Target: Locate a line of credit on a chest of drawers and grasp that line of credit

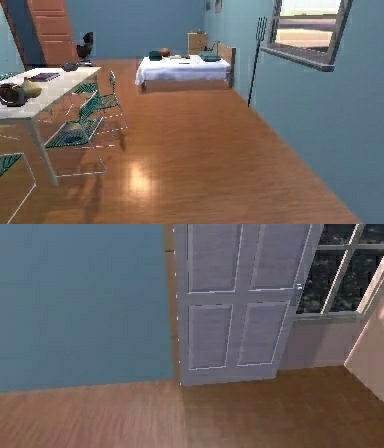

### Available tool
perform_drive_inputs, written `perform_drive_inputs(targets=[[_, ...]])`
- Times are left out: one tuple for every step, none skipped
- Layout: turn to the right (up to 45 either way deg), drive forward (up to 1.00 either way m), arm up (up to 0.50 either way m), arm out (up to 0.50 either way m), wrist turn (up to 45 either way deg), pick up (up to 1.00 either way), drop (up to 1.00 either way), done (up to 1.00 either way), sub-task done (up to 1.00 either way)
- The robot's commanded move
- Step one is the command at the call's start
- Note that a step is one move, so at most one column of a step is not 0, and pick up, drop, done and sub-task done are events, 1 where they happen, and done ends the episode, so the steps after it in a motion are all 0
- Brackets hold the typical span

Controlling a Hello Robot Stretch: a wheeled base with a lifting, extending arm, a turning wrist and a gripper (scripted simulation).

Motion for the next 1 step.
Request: perform_drive_inputs(targets=[[45.0,0.00,0.00,0.00,0.0,0.00,0.00,0.00,0.00]])
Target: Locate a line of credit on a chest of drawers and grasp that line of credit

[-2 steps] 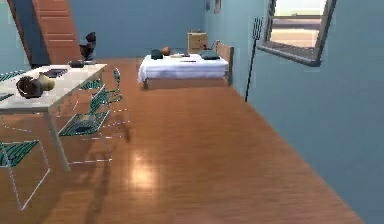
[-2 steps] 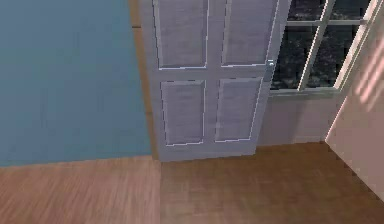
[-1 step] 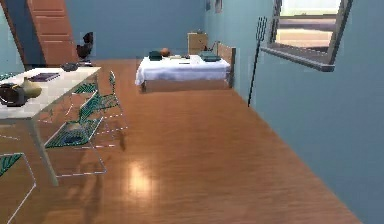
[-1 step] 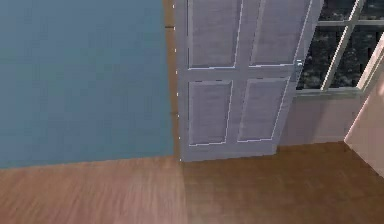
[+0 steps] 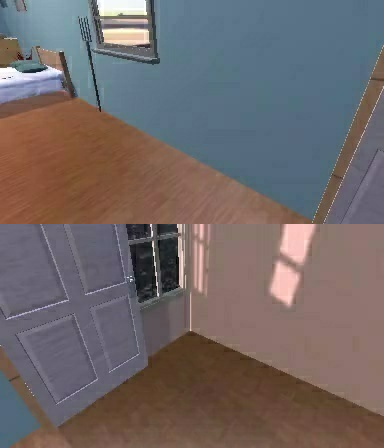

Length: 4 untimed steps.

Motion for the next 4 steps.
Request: perform_drive_inputs(targets=[[42.0,0.00,0.00,0.00,0.0,0.00,0.00,0.00,0.00],[0.0,0.05,0.00,0.00,0.0,0.00,0.00,0.00,0.00],[-45.0,0.00,0.00,0.00,0.0,0.00,0.00,0.00,0.00],[-6.0,0.00,0.00,0.00,0.0,0.00,0.00,0.00,0.00]])
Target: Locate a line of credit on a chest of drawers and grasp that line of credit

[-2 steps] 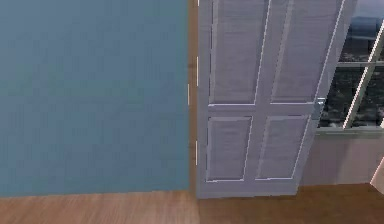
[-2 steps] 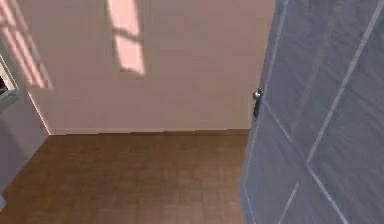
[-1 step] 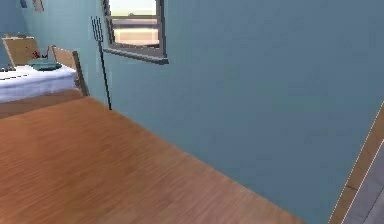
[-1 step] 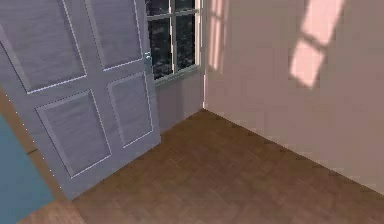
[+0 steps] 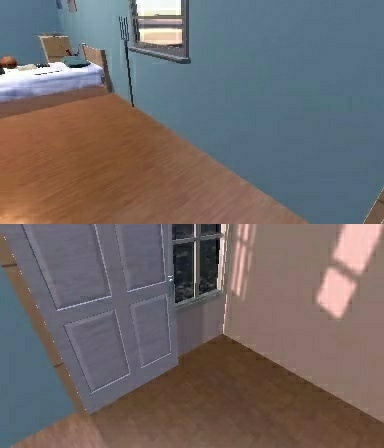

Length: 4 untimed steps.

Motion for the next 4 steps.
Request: perform_drive_inputs(targets=[[0.0,0.05,0.00,0.00,0.0,0.00,0.00,0.00,0.00],[-45.0,0.00,0.00,0.00,0.0,0.00,0.00,0.00,0.00],[-36.0,0.00,0.00,0.00,0.0,0.00,0.00,0.00,0.00],[0.0,0.55,0.00,0.00,0.0,0.00,0.00,0.00,0.00]])
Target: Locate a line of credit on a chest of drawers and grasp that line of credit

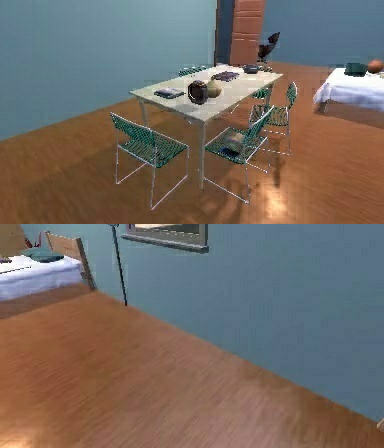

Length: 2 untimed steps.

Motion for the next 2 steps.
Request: perform_drive_inputs(targets=[[-39.0,0.00,0.00,0.00,0.0,0.00,0.00,0.00,0.00],[0.0,1.00,0.00,0.00,0.0,0.00,0.00,0.00,0.00]])
